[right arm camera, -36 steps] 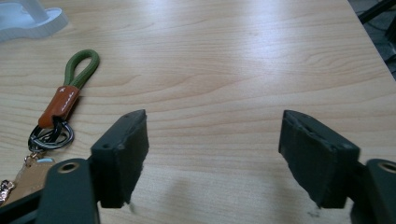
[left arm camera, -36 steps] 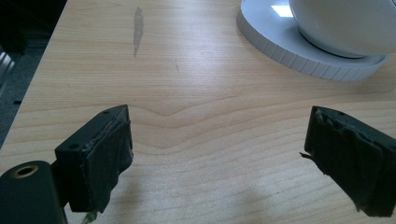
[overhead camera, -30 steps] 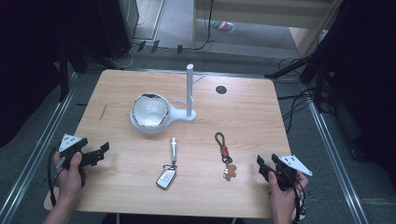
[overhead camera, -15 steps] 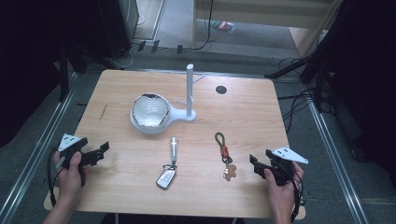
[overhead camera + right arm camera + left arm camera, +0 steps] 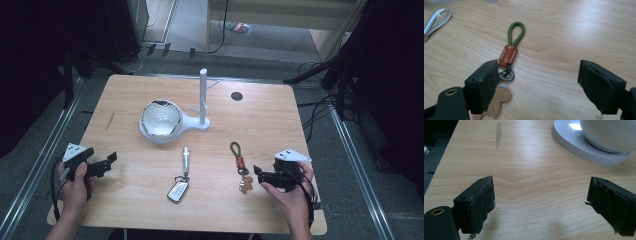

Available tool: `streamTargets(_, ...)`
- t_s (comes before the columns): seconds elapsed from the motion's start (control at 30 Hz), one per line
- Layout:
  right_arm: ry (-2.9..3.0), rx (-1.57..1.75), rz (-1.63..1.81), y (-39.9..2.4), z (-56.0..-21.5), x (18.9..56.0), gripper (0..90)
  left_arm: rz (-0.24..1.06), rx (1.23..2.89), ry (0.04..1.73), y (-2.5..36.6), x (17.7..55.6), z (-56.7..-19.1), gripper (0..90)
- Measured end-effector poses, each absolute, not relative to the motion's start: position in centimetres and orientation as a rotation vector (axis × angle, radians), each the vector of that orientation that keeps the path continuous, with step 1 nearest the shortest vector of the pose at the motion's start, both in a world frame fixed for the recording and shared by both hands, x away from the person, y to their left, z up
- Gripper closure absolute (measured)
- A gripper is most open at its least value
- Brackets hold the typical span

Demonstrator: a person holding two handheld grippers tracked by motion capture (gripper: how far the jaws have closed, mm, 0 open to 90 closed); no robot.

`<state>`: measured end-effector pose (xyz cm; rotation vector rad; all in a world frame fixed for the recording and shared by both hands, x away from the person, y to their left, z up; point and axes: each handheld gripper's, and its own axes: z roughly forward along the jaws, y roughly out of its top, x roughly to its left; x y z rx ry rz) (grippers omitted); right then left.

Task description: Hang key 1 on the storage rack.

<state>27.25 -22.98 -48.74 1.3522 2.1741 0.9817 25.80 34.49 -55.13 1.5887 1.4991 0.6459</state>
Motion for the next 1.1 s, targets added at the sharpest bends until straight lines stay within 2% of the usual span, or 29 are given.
streamTargets(0.17, 2.198, 1.344, 0.877, -21.6, -48.2, 28.0, 19.0, 0.644, 1.589, 1.499, 34.5, 25.8, -55.1, 8.0)
streamTargets(0.43, 2.266, 1.380, 0.791, -20.5, -47.6, 29.6, 18.3, 0.642, 1.590, 1.500, 34.5, 25.8, -55.1, 8.0)
streamTargets(0.67, 2.358, 1.349, 0.697, -19.4, -47.2, 30.9, 28.9, 0.642, 1.585, 1.501, 34.5, 25.8, -55.1, 8.0)
streamTargets(0.77, 2.369, 1.350, 0.680, -19.1, -47.2, 31.2, 30.2, 0.642, 1.584, 1.501, 34.5, 25.8, -55.1, 8.0)
streamTargets(0.83, 2.405, 1.366, 0.656, -18.7, -47.2, 31.7, 37.7, 0.643, 1.585, 1.501, 34.5, 25.8, -55.1, 8.0)
streamTargets(1.1, 2.489, 1.401, 0.524, -17.7, -47.6, 33.0, 40.6, 0.642, 1.585, 1.500, 34.5, 25.8, -55.1, 8.0)
